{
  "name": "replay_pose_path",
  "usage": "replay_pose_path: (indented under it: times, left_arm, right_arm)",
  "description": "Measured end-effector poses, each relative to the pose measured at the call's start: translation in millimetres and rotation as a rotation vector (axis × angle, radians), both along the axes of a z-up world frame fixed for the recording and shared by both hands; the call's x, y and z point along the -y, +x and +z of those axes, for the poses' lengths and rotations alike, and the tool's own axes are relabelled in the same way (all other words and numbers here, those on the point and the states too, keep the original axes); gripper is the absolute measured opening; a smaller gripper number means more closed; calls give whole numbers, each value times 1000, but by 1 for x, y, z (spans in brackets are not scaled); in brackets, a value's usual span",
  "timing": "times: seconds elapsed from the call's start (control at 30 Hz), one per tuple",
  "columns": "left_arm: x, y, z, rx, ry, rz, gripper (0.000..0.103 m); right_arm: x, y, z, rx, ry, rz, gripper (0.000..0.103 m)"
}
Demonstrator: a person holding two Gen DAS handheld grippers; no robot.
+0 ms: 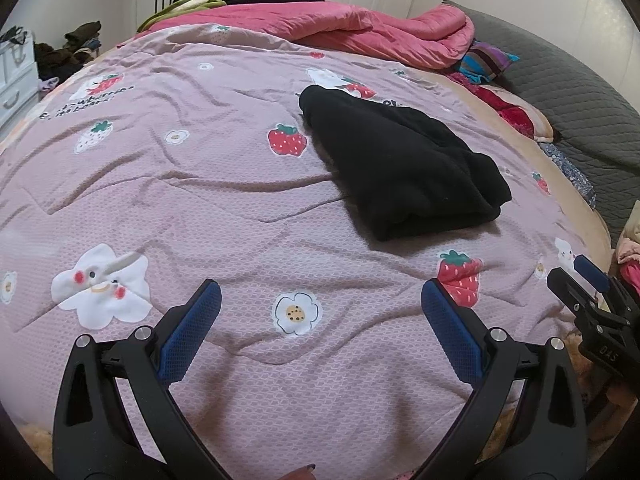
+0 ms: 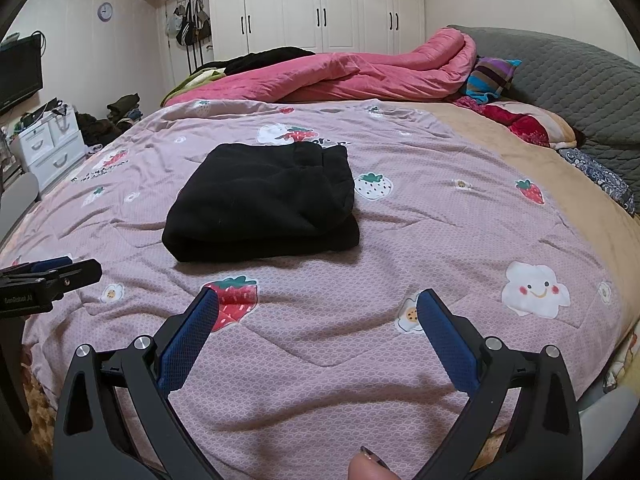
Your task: Fold small clothes
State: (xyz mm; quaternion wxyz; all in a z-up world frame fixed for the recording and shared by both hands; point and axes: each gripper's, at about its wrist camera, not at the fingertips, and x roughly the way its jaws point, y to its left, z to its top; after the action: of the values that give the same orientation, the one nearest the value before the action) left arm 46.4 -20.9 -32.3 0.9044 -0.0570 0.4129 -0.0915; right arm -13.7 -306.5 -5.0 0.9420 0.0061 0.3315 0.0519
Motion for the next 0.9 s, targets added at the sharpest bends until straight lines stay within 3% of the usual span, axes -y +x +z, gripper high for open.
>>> replay_pose_path:
  times: [0.9]
  left_arm:
    - [0, -2, 1, -8, 13, 3, 94]
  right_arm:
    - [-2, 1, -2, -13, -9, -1, 99]
